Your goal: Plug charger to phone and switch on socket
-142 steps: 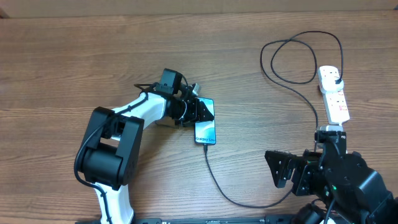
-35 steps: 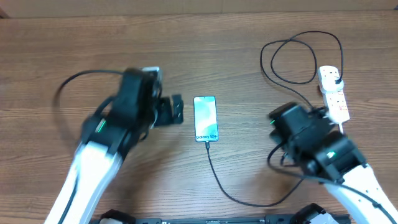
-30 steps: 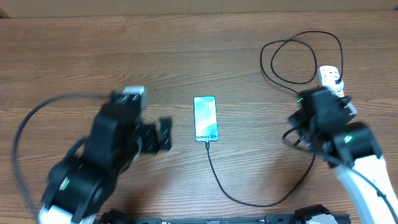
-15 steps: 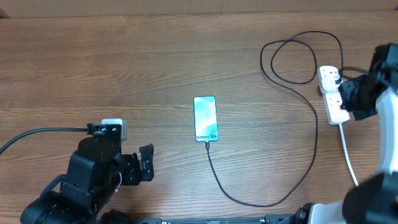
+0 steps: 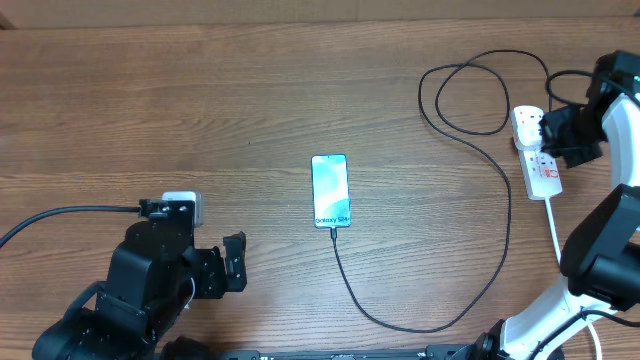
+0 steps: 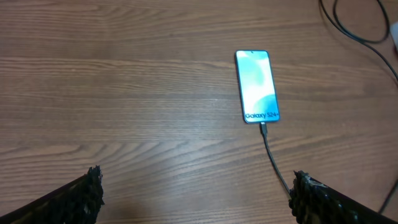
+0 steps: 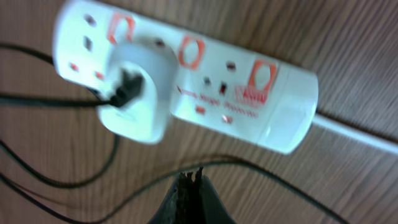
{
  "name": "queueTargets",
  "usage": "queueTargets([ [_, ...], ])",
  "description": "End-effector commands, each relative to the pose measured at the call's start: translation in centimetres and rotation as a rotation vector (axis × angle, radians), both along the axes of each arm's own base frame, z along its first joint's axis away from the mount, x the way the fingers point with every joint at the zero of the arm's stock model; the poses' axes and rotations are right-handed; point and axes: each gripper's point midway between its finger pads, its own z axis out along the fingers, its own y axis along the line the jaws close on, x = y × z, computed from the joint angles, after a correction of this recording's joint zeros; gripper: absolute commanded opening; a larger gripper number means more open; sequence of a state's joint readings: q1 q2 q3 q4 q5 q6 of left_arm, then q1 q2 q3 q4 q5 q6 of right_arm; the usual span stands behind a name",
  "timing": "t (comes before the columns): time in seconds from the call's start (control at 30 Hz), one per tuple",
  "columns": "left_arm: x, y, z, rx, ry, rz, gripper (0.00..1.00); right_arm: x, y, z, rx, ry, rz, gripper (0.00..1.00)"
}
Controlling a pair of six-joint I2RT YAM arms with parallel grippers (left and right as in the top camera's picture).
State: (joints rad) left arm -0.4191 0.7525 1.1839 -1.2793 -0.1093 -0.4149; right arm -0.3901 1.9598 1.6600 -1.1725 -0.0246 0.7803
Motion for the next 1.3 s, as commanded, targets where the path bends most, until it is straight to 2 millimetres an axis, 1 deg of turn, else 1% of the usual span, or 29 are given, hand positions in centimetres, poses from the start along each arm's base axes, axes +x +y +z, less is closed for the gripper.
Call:
queueTargets([
  [0.0, 0.0, 1.3, 0.2, 0.000, -0.019, 0.066, 1.00, -0.3, -3.5, 1.6, -0.118, -0.008, -0.046, 0.04],
  [0.07, -0.1, 2.2, 0.6, -0.007, -0.038, 0.106, 1.00, -0.6, -4.3, 1.3, -0.133, 0.000, -0.061, 0.04],
  [0.17, -0.8, 3.4, 1.4, -0.024, -0.087, 0.161, 1.00, -0.6, -4.9, 0.5, -0.119, 0.007, -0.074, 0.04],
  [0.2, -1.5, 3.9, 2.0, -0.037, -0.128, 0.184, 0.99, -0.4, -5.2, -0.3, -0.116, 0.014, -0.074, 0.04],
  [0.3, -2.8, 4.6, 3.1, -0.062, -0.202, 0.203, 1.00, 0.1, -5.3, -1.1, -0.113, 0.014, -0.062, 0.04],
  [0.43, -4.3, 5.3, 4.1, -0.085, -0.283, 0.228, 1.00, 0.8, -5.4, -1.2, -0.109, -0.014, -0.058, 0.04],
  [0.63, -6.1, 6.1, 5.0, -0.106, -0.369, 0.264, 1.00, 1.4, -5.7, -1.3, -0.120, -0.034, -0.059, 0.04],
  [0.8, -6.8, 6.2, 5.3, -0.115, -0.404, 0.267, 1.00, 1.6, -5.6, -2.3, -0.108, -0.024, -0.052, 0.04],
  [0.93, -7.1, 6.3, 5.3, -0.118, -0.411, 0.267, 1.00, 2.4, -4.4, -3.3, -0.035, -0.048, -0.015, 0.04],
  [1.07, -7.1, 6.3, 5.4, -0.118, -0.412, 0.267, 0.99, 3.0, -4.5, -3.3, -0.032, -0.070, -0.012, 0.04],
  [1.27, -7.2, 6.3, 5.4, -0.118, -0.414, 0.267, 1.00, 3.0, -4.5, -3.4, -0.034, -0.067, -0.012, 0.04],
])
